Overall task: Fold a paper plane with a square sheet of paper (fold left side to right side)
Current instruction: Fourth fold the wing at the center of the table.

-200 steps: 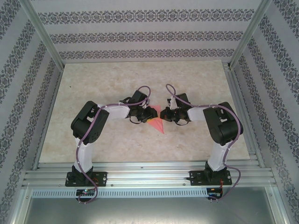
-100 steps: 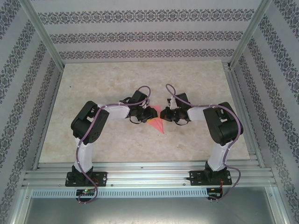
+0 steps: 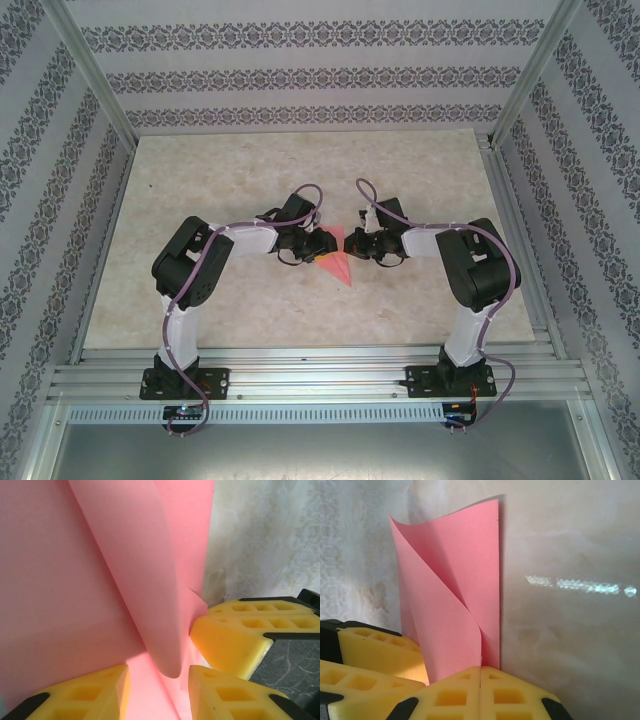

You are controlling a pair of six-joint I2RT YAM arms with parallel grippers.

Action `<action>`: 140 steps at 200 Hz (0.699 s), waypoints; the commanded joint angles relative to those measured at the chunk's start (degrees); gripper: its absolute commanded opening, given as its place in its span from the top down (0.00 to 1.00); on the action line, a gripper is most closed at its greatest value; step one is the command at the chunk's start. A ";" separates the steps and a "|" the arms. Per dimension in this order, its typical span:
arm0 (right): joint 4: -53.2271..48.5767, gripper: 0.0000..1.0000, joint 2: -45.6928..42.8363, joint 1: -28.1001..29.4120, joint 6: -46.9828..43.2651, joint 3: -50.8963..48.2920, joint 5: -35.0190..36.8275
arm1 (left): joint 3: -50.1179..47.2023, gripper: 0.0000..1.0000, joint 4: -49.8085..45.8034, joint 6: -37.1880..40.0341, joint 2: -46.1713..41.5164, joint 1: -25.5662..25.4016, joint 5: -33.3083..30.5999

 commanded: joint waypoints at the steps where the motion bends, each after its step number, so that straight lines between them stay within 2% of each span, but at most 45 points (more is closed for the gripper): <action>1: -0.77 0.97 0.67 0.08 -1.00 1.10 1.37 | 0.17 0.62 -1.59 1.06 2.69 -0.48 -1.39; 78: -13.09 0.96 4.52 2.36 -2.97 2.87 8.06 | 0.85 0.61 -2.09 1.57 -0.33 -0.47 -0.04; 140: -17.94 0.96 7.13 2.80 -3.65 4.43 10.05 | 4.24 0.57 -7.89 5.07 -7.24 -0.13 -0.58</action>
